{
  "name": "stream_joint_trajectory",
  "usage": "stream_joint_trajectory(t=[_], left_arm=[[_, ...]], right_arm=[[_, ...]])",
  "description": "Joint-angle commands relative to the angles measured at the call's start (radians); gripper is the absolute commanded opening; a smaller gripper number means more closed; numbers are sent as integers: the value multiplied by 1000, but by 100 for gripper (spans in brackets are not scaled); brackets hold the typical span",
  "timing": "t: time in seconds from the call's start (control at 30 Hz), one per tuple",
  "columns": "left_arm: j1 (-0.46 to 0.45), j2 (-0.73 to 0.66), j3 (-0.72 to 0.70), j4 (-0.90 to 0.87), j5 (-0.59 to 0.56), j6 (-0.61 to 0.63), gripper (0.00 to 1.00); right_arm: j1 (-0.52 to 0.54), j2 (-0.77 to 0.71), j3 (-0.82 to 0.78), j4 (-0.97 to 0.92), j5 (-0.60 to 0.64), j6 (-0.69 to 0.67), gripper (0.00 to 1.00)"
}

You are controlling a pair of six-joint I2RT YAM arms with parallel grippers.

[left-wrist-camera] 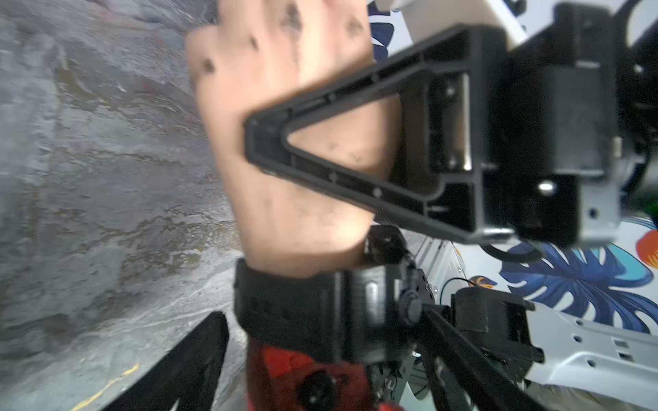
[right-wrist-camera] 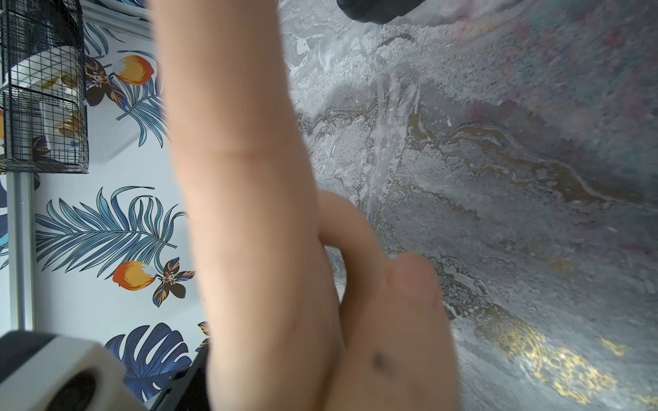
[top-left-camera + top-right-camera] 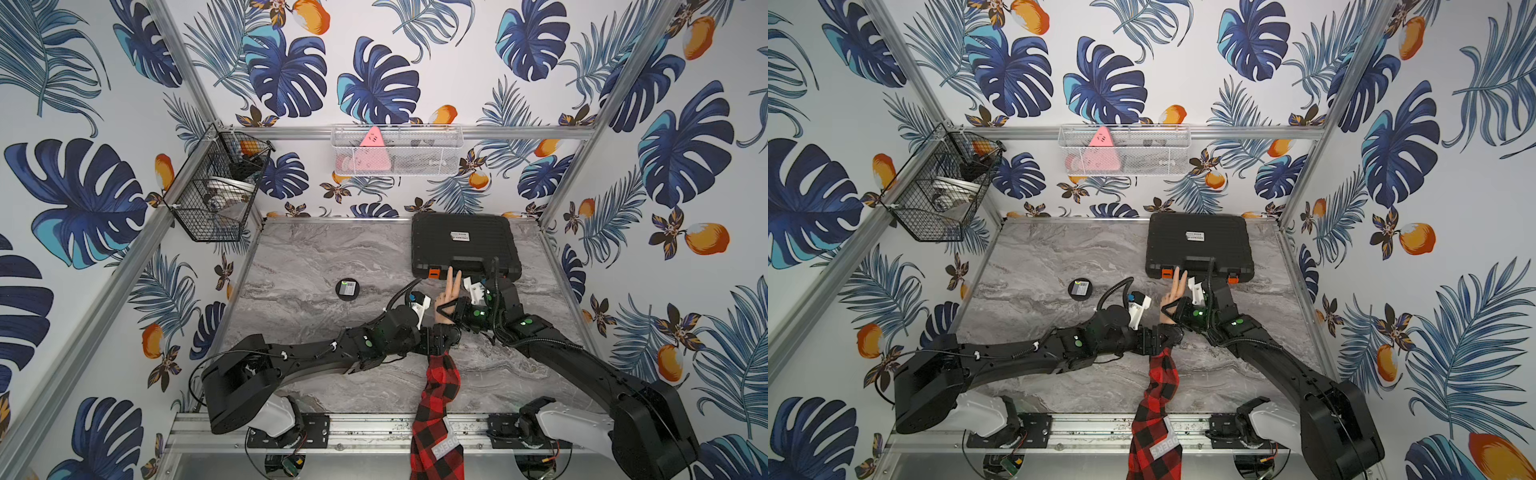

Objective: Take off the watch
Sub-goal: Adjust the hand at the center of the board.

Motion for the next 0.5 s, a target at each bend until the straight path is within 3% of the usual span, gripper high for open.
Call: stream_joint_trajectory(t=[0.0, 0.3, 0.47], left_arm=[[14, -25, 0, -112, -113, -5, 88], [67, -47, -31, -207, -155, -48, 87], [83, -70, -37, -214, -156, -43, 87]], right_arm=[[2, -10, 17, -21, -6, -8, 25], [3, 1, 52, -71, 11, -27, 25], [5, 22, 117, -224, 128, -61, 27]])
